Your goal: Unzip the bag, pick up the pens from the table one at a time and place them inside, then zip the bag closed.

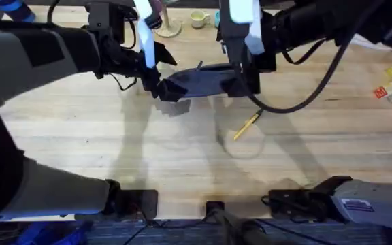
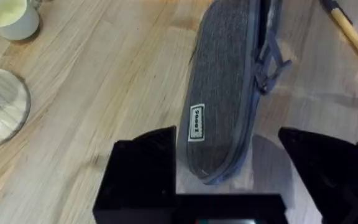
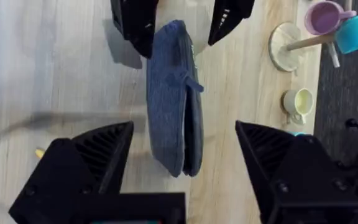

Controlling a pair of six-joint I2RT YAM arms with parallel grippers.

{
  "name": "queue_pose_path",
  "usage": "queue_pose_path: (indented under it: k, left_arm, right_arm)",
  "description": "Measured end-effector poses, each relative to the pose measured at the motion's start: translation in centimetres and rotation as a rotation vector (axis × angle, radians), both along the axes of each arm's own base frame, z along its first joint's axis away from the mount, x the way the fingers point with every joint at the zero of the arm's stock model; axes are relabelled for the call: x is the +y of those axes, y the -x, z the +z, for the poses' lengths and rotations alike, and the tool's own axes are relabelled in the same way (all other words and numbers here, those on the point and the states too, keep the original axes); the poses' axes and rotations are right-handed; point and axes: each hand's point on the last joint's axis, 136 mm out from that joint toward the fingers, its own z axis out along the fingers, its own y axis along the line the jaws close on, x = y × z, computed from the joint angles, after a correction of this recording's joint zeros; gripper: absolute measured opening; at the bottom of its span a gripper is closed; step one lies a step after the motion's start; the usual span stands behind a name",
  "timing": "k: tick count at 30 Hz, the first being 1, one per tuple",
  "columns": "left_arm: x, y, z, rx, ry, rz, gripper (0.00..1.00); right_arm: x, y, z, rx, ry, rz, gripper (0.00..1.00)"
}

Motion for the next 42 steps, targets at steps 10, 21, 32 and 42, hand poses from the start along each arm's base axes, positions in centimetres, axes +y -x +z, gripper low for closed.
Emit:
queue_pose_path:
  k: [10, 21, 32, 42]
  left_arm:
    - [0.4, 0.8, 4.1, -0.096, -0.022, 0.014, 0.993]
    - [1.9, 4.5, 7.1, -0.098, -0.115, 0.067, 0.993]
    - [2.2, 4.8, 7.3, -0.101, -0.133, 0.078, 0.994]
    - [2.2, 4.8, 7.3, -0.098, -0.133, 0.078, 0.993]
  right_arm:
    - [-0.4, -1.5, 2.1, 0.034, -0.051, -0.175, 0.99]
    - [-0.3, -3.1, 2.1, 0.208, 0.018, -0.285, 0.988]
    - [0.1, -4.1, -0.2, 0.293, 0.094, -0.279, 0.995]
    - [-0.3, -4.5, -0.2, 0.252, 0.124, -0.253, 0.995]
